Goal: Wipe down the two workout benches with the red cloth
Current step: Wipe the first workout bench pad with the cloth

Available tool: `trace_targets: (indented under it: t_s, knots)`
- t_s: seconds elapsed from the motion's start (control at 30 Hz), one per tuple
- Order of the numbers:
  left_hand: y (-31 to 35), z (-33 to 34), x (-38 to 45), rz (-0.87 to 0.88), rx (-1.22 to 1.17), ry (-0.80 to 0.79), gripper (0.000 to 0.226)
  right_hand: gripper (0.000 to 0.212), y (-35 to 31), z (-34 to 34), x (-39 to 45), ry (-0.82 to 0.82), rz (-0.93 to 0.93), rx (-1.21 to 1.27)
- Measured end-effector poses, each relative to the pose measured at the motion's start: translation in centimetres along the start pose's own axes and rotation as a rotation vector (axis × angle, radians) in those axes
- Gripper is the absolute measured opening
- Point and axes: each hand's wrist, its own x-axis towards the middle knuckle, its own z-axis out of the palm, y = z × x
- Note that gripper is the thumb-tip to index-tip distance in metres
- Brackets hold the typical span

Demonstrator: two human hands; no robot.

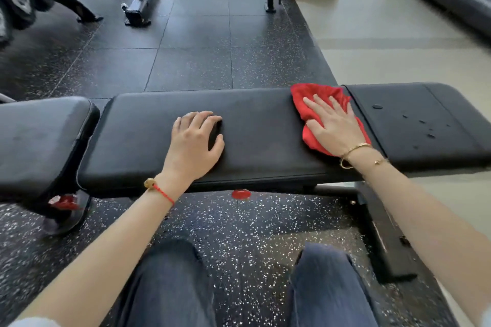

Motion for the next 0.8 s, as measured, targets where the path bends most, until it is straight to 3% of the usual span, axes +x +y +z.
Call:
trace_targets:
  t_s: [0.1, 0.27, 0.43, 0.53, 0.67, 0.8]
  knots:
    - [0.6, 0.0, -0.1, -0.021, 0.015, -0.004, 0.039, 0.057, -2.1, 0.1, 3.0, -0.022, 0.042, 0.014]
    - [1.8, 0.2, -0.8, -0.146, 0.011, 0.005, 0.043, 0.058, -8.5, 1.3, 1.1, -0.041, -0.302, 0.013]
    - [3.7, 0.7, -0.7, -0.259, 0.017, 0.032, 0.041, 0.058, -4.7, 1.1, -4.5, 0.002, -0.497, 0.039]
    - [4.4, 1.1, -0.9, -0.261, 0.045, 0.081, 0.037, 0.059, -0.3, 0.7, -5.2, 0.04, -0.449, 0.035]
    - [4.5, 1.3, -1.0, -0.267, 0.046, 0.123, 0.036, 0.057, 4.0, 0.1, -1.4, 0.025, -0.198, 0.021]
    - [4.5, 1.5, -0.9, -0.277, 0.034, 0.152, 0.036, 0.057, 1.9, 0.1, 3.0, -0.021, -0.088, 0.039]
